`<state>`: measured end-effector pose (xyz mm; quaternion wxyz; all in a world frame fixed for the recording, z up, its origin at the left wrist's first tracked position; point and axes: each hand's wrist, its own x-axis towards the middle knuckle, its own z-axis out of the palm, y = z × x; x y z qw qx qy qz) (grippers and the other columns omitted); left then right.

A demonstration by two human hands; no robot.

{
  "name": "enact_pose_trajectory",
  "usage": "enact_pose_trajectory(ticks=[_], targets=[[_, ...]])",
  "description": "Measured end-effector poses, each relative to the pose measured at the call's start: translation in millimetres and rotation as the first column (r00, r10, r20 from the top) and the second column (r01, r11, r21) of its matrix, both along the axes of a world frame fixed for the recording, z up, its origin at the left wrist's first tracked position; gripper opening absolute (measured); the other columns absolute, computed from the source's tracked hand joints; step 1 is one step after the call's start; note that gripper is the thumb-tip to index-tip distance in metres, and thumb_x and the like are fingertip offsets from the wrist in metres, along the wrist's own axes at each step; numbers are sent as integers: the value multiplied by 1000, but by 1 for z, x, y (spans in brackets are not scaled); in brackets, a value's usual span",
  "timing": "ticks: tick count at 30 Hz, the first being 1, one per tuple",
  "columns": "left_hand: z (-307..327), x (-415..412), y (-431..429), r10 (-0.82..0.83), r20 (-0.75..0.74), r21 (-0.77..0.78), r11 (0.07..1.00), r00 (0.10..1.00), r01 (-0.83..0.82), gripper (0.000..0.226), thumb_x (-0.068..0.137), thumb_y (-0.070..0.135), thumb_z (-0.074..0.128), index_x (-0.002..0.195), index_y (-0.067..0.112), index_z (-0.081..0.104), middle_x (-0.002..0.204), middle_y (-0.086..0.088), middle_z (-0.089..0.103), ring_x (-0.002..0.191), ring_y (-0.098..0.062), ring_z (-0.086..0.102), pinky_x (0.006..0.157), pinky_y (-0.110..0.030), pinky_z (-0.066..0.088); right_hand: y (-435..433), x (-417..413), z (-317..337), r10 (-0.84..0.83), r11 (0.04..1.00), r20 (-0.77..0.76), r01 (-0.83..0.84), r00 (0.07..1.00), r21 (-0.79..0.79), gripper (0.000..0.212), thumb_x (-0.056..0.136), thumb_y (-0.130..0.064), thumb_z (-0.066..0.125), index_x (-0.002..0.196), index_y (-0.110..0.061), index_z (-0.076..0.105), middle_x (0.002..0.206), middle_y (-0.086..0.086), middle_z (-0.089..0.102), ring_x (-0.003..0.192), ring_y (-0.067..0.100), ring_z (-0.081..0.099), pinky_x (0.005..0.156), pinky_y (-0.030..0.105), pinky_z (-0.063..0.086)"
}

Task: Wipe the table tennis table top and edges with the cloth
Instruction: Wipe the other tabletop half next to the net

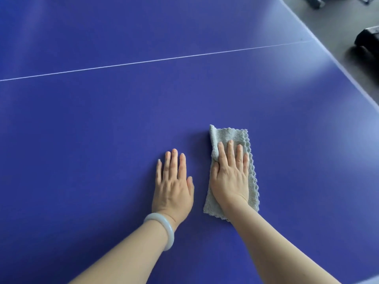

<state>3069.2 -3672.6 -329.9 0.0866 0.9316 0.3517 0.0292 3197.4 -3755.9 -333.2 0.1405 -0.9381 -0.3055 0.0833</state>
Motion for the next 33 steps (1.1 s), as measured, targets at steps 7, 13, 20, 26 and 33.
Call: enact_pose_trajectory(ticks=[7, 13, 20, 26, 33], targets=[[-5, 0, 2, -3, -34, 16, 1000, 999, 4, 63, 98, 31, 38, 155, 6, 25, 162, -17, 19, 151, -30, 16, 122, -51, 16, -69, 12, 5, 245, 969, 72, -245, 967, -9, 55, 106, -39, 19, 158, -23, 28, 165, -2, 18, 155, 18, 7, 126, 37, 2], [-2, 2, 2, 10, -54, 23, 1000, 998, -9, 65, 98, 31, 39, 155, 5, 24, 162, -17, 18, 152, -30, 14, 122, -51, 15, -29, -33, -1, -73, 997, 40, 74, 997, -16, 61, 104, -28, 30, 161, -22, 10, 168, 2, 1, 155, 22, -8, 125, 41, -7], [-3, 0, 0, 2, -43, 28, 1000, 999, -1, 63, 99, 30, 38, 155, 6, 24, 163, -16, 17, 152, -29, 14, 123, -50, 14, -89, -17, 7, 177, 982, 53, -180, 983, 61, 53, 102, -28, 40, 154, -19, 37, 164, 1, 24, 154, 20, 13, 125, 43, 13], [-3, 1, 0, -2, -55, 32, 999, 999, 4, 64, 100, 33, 32, 157, 8, 19, 164, -14, 12, 153, -28, 9, 123, -48, 9, -68, -28, 6, -391, 920, -3, 391, 920, 19, 61, 104, -22, 28, 160, -17, 4, 168, 8, -3, 154, 26, -10, 124, 44, -8], [-5, 0, 1, -7, 11, 22, 1000, 1000, 6, 61, 99, 28, 36, 154, 5, 25, 163, -17, 17, 151, -31, 13, 123, -49, 9, -156, -54, 6, 444, 889, 36, -445, 895, 110, 53, 106, -26, 44, 157, -27, 30, 166, -2, 19, 155, 17, 10, 126, 37, 4]])
